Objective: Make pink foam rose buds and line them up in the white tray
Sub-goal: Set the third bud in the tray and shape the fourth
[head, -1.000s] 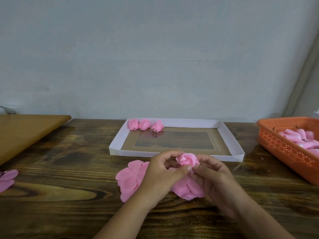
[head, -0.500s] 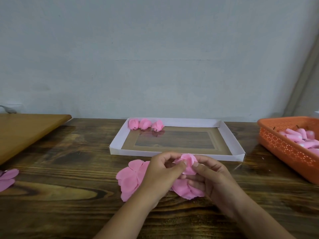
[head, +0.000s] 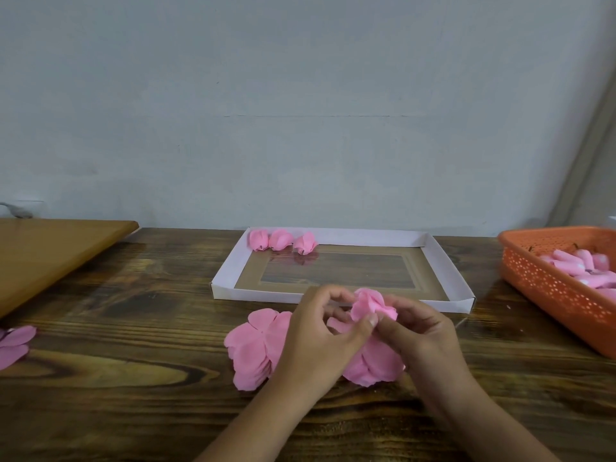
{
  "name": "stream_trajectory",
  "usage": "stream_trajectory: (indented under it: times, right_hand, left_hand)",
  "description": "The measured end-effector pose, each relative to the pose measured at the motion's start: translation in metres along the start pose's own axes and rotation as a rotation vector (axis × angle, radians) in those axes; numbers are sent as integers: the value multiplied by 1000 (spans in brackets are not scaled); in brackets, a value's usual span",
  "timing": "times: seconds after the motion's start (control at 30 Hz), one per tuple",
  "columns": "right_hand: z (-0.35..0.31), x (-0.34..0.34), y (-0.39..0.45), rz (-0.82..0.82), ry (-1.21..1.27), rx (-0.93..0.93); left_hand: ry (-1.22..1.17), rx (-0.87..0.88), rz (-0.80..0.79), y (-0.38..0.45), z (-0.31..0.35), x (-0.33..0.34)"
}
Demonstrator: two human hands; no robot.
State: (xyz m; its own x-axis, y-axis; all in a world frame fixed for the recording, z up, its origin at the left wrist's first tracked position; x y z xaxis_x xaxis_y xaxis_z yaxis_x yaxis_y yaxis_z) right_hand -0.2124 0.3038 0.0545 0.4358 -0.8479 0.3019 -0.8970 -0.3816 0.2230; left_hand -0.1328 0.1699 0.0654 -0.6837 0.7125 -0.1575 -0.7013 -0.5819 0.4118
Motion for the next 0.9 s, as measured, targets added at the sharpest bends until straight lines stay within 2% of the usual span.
stream_trajectory:
  times: [0.13, 0.3, 0.53, 0.63, 0.73, 0.8, 0.9]
  right_hand:
    - [0, 4, -2, 50, -54, -139]
    - [-1, 7, -9, -11, -177, -280]
    - [1, 6, -6, 36, -184, -241]
    - [2, 3, -4, 67, -122, -147]
    - [3, -1, 0, -8, 164, 127]
    - [1, 0, 0, -111, 401, 324]
    - [-2, 7, -6, -322, 492, 418]
  left_hand:
    - [102, 98, 54, -2, -2, 4]
    - [83, 98, 79, -3, -1, 3]
    - [92, 28, 79, 1, -3, 0]
    - [13, -79, 74, 2, -4, -1]
    - [-149, -266, 26, 4, -4, -2]
    - [-246, -312, -141, 2, -6, 3]
    - [-290, -283, -339, -8, -4, 12]
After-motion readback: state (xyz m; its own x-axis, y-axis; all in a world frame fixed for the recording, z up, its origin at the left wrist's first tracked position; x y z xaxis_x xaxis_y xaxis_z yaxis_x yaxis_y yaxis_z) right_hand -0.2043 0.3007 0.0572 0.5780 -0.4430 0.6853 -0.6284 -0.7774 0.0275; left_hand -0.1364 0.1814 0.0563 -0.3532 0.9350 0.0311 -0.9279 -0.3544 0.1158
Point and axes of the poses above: each hand's wrist, its own y-axis towards the middle knuckle, its own x-axis out of the palm, z = x × y, the point moved 2 cm from there along y, towards the middle knuckle, and after that the axes turned 8 degrees about z, right-handed, at the moved point
